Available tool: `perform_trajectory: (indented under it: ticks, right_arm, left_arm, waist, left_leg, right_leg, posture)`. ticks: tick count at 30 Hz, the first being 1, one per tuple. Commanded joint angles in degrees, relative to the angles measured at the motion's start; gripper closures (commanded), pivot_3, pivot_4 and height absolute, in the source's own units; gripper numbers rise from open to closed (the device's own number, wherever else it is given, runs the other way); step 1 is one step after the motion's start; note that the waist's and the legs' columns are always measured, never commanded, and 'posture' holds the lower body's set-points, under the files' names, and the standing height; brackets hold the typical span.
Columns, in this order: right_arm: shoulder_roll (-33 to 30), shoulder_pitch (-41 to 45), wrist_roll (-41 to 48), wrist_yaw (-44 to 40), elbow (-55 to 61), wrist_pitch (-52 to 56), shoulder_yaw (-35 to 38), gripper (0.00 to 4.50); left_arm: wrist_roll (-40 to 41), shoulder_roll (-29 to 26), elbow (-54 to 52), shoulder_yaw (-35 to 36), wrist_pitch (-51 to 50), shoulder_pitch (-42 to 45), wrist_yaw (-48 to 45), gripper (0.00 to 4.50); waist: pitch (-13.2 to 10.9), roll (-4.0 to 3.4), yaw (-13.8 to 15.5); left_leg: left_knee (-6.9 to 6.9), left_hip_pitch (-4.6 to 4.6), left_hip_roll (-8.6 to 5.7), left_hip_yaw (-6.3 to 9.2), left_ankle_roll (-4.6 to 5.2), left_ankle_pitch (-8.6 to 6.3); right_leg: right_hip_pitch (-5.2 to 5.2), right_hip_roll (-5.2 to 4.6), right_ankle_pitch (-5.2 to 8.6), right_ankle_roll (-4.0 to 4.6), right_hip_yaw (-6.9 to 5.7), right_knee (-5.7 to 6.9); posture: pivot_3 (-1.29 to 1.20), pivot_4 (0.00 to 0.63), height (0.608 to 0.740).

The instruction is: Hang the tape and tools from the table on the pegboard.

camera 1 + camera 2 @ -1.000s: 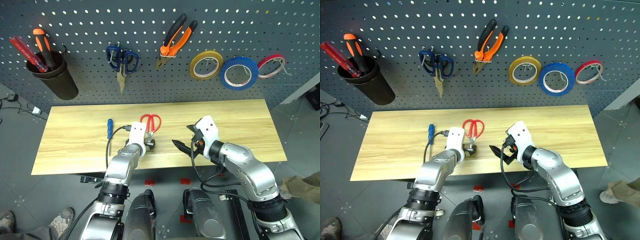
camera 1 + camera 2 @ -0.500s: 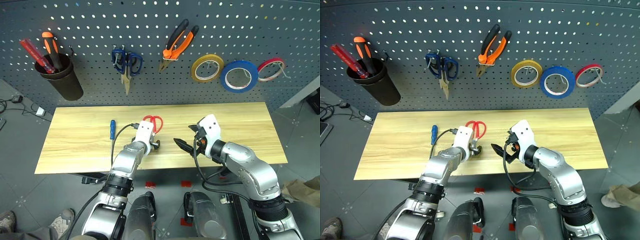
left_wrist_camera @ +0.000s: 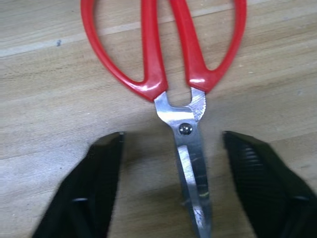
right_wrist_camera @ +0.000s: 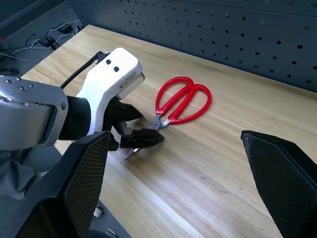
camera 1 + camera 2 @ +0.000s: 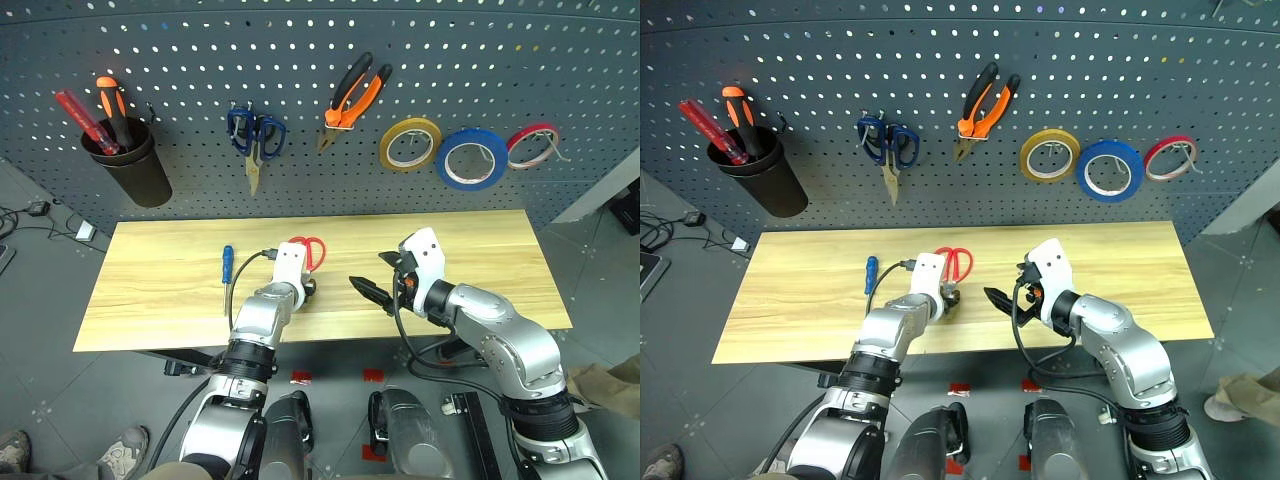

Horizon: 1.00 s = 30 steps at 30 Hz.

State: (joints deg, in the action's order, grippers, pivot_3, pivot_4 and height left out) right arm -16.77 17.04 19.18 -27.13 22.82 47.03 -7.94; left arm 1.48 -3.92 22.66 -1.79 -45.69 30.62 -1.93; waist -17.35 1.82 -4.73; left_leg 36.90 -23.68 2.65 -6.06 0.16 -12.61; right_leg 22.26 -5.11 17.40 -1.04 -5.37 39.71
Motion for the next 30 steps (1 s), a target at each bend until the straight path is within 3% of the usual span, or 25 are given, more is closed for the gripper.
perform_trajectory:
  ticks: [1,7,15,21,30]
  right_arm:
    - [0.01,0.83,1.39,0.08,2.45,0.12,0.86,0.00]
    - [-3.79,1.06,-0.78,-3.28,5.26,-3.16,-3.27,0.00]
    - [-8.84,-0.11,-2.15,-9.85,9.50,-10.99,-9.55,0.00]
    - [-9.81,-0.62,-2.03,-12.84,9.86,-15.90,-9.37,0.00]
    - [-11.20,-1.26,-4.71,-13.71,9.91,-24.36,-8.41,0.00]
  left_arm:
    - [-0.11,-0.05,6.04,0.20,-2.17,-3.44,-0.60,2.42]
    - [0.24,-1.49,4.44,0.57,-2.01,-4.79,-2.07,4.19]
    - [-0.33,-3.45,0.24,0.16,0.12,-7.61,-4.31,4.20]
    - [-2.17,-5.78,-8.46,-1.69,9.31,-11.31,-4.73,4.20]
    - [-11.50,-11.25,-34.05,-5.53,29.32,-25.08,-1.72,4.20]
  waist:
    - [0.02,-0.01,0.00]
    - [0.11,-0.08,-0.02]
    - [0.24,-0.09,-0.30]
    - [0.21,-0.02,-0.37]
    - [-0.08,0.40,-0.22]
  left_leg:
    - [-0.01,0.00,0.00,0.00,0.00,0.00]
    - [-0.12,-0.01,0.00,-0.01,0.00,0.00]
    - [-0.58,0.02,0.02,-0.08,-0.01,0.00]
    - [-0.82,0.01,0.02,-0.18,-0.24,0.11]
    - [-0.86,-0.35,0.02,-0.17,-0.24,0.09]
  right_leg:
    - [0.00,0.00,0.00,0.00,0.00,-0.02]
    - [-0.01,0.00,-0.01,-0.01,-0.02,-0.18]
    - [0.00,0.07,-0.01,-0.10,-0.01,-0.65]
    - [0.05,0.05,-0.09,0.04,0.01,-0.83]
    - [0.31,-0.01,-0.10,0.06,-0.05,-1.03]
  posture:
    - [-0.24,0.310,0.740]
    - [-0.24,0.309,0.740]
    - [-0.24,0.303,0.740]
    - [-0.24,0.300,0.740]
    - [-0.25,0.298,0.740]
